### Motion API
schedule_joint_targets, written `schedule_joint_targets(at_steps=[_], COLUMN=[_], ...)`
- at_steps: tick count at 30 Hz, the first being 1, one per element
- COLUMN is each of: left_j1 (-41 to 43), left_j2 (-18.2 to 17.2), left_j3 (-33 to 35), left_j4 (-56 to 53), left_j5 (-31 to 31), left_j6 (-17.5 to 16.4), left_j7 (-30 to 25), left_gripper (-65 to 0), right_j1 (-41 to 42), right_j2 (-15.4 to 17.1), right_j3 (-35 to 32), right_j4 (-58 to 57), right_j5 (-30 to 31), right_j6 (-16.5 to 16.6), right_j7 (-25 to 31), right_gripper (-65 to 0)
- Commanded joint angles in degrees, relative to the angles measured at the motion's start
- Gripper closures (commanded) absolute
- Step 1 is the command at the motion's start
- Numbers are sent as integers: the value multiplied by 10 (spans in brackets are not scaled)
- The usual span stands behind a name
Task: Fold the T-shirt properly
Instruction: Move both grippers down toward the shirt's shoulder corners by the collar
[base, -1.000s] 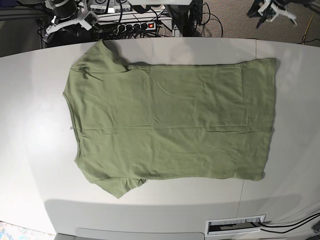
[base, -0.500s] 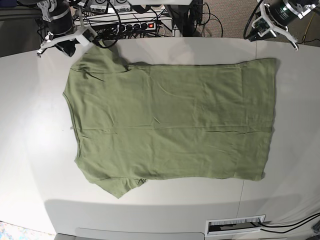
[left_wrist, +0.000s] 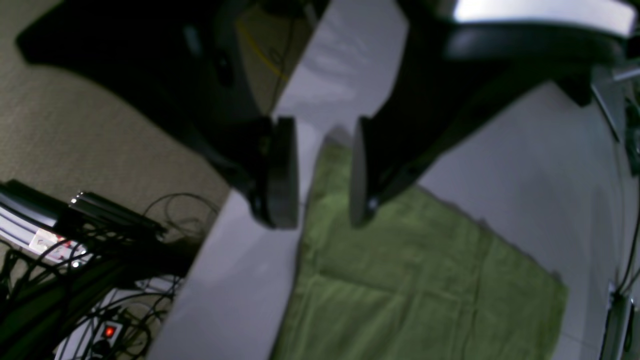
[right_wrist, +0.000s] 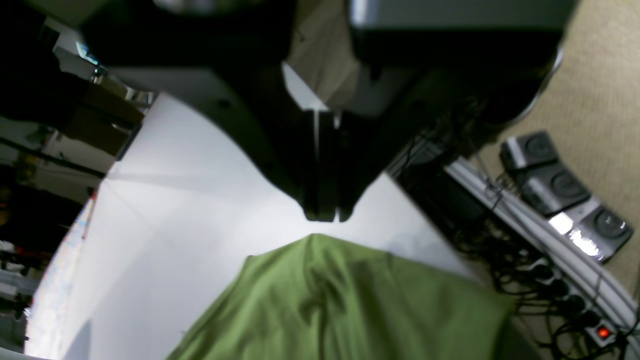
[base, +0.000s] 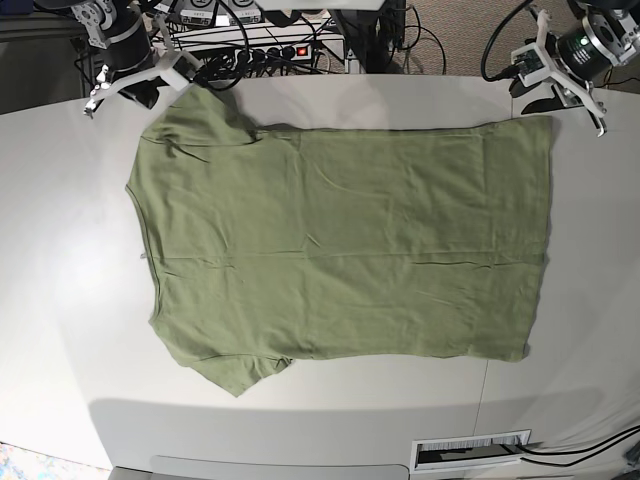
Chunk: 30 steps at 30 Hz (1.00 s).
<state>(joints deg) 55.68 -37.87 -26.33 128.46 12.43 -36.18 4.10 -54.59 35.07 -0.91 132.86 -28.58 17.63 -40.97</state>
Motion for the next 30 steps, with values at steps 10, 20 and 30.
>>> schedule_joint_targets(at_steps=[10,20,30], left_j1=[-26,-110,-154], left_j2=[-12,-53,-80], left_j3=[72,244,303], left_j4=[-31,-125,-178], left_j5=[26,170,178], left_j6=[144,247,278], left_j7=[32,66,75], left_gripper=[-191,-186,-183], right_j1=[16,17,18], right_j2=[-24,-32,-32], right_j3=[3,3,3], right_j4=[10,10,10], right_j5=[-7,-8,-4], right_j6=[-8,-8,-9], right_j7=[-11,-11,-10], right_gripper=[-56,-58,-164])
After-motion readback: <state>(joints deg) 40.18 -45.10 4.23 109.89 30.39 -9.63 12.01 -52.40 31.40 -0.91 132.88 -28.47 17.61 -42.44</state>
